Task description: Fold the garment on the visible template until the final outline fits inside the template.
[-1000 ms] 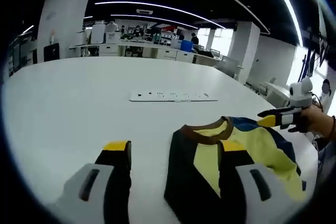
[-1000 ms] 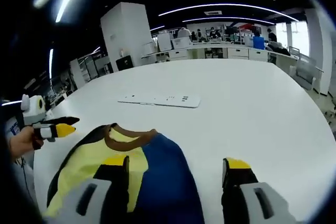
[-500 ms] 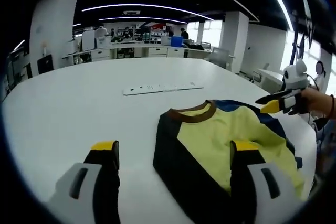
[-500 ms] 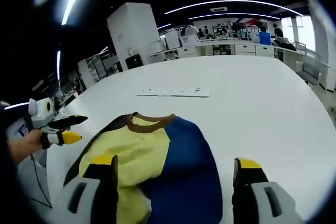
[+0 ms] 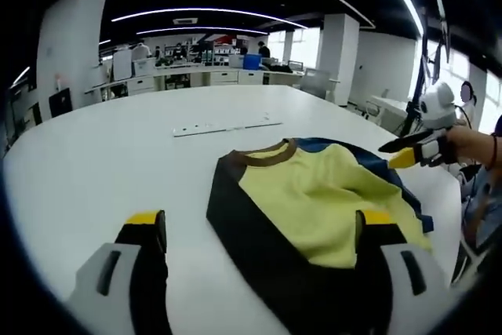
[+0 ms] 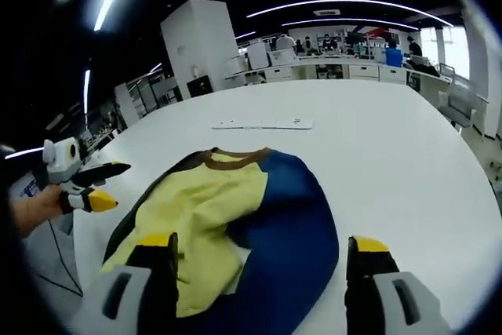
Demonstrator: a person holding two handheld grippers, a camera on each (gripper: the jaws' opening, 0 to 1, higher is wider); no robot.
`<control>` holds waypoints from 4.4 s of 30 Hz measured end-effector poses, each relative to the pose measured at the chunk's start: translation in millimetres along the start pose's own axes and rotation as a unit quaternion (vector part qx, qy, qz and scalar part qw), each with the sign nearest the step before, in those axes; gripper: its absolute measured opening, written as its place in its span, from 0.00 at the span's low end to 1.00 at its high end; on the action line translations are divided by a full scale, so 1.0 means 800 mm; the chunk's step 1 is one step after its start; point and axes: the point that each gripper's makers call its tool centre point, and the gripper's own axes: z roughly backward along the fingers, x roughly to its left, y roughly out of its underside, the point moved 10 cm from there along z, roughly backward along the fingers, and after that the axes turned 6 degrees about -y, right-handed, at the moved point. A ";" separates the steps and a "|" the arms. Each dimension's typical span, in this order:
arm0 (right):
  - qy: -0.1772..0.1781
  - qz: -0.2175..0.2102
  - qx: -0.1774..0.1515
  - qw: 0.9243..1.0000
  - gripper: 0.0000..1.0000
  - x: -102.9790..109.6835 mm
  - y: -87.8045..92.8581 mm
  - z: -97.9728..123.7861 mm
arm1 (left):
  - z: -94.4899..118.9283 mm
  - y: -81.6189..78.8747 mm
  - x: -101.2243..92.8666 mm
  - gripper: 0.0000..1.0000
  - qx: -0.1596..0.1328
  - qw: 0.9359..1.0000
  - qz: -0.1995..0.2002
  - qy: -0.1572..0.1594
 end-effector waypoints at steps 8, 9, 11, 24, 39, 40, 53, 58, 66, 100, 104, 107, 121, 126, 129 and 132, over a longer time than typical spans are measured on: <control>0.007 0.004 0.006 1.000 0.86 0.014 0.021 0.021 | 0.023 0.017 -0.013 0.97 0.010 1.000 -0.007 0.012; 0.009 0.002 0.005 1.000 0.86 0.015 0.024 0.024 | 0.026 0.020 -0.015 0.97 0.011 1.000 -0.008 0.014; 0.011 0.001 0.005 1.000 0.85 0.016 0.028 0.027 | 0.030 0.023 -0.018 0.96 0.014 1.000 -0.009 0.015; 0.028 0.000 0.009 1.000 0.66 0.031 0.058 0.043 | 0.050 0.045 -0.037 0.80 0.031 0.999 -0.004 0.019; 0.075 0.005 0.013 0.997 0.39 0.035 0.088 0.055 | 0.063 0.072 -0.066 0.56 0.066 0.997 -0.013 0.024; 0.079 0.005 0.015 0.997 0.37 0.035 0.089 0.055 | 0.062 0.074 -0.067 0.54 0.069 0.997 -0.014 0.025; 0.106 -0.021 0.021 0.994 0.12 0.037 0.110 0.057 | 0.061 0.087 -0.067 0.34 0.116 0.992 -0.055 0.001; 0.109 -0.014 0.023 0.994 0.03 0.037 0.111 0.056 | 0.060 0.086 -0.064 0.28 0.122 0.991 -0.052 -0.012; 0.112 -0.013 0.017 0.994 0.00 0.033 0.109 0.057 | 0.060 0.082 -0.049 0.02 0.147 0.988 0.002 -0.051; 0.177 -0.004 0.007 0.984 0.00 -0.046 0.064 0.098 | 0.073 0.052 0.046 0.01 0.101 0.985 0.071 -0.122; 0.184 -0.005 0.010 0.983 0.00 -0.056 0.059 0.100 | 0.073 0.050 0.053 0.01 0.097 0.983 0.076 -0.135; 0.185 -0.005 0.016 0.983 0.00 -0.060 0.055 0.100 | 0.072 0.049 0.062 0.01 0.093 0.981 0.081 -0.151; 0.207 0.005 0.041 0.977 0.00 -0.090 0.041 0.097 | 0.061 0.045 0.087 0.01 0.079 0.968 0.127 -0.200; 0.212 0.010 0.052 0.976 0.00 -0.102 0.038 0.097 | 0.057 0.045 0.099 0.01 0.077 0.965 0.131 -0.212; 0.217 0.009 0.055 0.975 0.00 -0.112 0.035 0.097 | 0.051 0.043 0.107 0.01 0.068 0.967 0.119 -0.215; 0.220 0.008 0.056 0.974 0.00 -0.119 0.030 0.096 | 0.046 0.040 0.115 0.01 0.066 0.965 0.115 -0.225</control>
